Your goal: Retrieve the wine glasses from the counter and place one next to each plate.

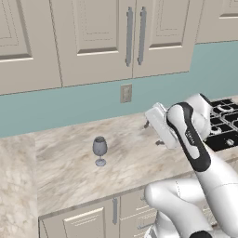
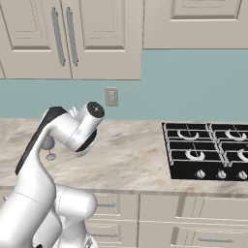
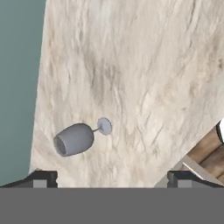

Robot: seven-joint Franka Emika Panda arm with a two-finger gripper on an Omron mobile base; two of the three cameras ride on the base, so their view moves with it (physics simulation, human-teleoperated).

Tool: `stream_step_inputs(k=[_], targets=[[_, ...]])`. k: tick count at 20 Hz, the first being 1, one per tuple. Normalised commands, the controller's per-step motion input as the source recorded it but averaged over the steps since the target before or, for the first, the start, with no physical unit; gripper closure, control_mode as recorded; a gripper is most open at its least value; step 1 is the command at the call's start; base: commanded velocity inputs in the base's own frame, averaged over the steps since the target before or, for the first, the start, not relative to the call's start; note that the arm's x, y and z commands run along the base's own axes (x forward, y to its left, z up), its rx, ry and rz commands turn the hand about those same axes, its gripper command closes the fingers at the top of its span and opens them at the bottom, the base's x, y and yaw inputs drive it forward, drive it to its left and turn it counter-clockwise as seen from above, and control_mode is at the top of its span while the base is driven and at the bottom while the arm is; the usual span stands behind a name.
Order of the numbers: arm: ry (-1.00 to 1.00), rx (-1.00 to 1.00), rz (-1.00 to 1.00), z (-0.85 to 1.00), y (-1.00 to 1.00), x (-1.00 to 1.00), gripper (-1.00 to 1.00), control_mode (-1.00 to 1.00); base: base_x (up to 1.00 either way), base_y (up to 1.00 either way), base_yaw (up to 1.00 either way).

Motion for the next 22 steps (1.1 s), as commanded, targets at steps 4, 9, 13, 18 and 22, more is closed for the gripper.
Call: stream_step_inputs(k=[4, 9, 13, 18, 22], targets=[[0.17, 0.28, -0.13, -0.18, 0.0, 0.0, -1.0, -1.0, 0.0, 0.0, 0.0], [0.21, 0.08, -0.07, -0.19, 0.05, 0.1, -1.0, -1.0, 0.0, 0.0, 0.0], [0.33, 0.15, -0.11, -0.24, 0.15, 0.34, -1.0, -1.0, 0.0, 0.0, 0.0], [0.38, 0.19, -0.11, -0.2, 0.16, 0.39, -1.0, -1.0, 0.0, 0.0, 0.0], [0.3, 0.12, 0.0, -0.35, 0.02, 0.45, -1.0, -1.0, 0.0, 0.0, 0.0]])
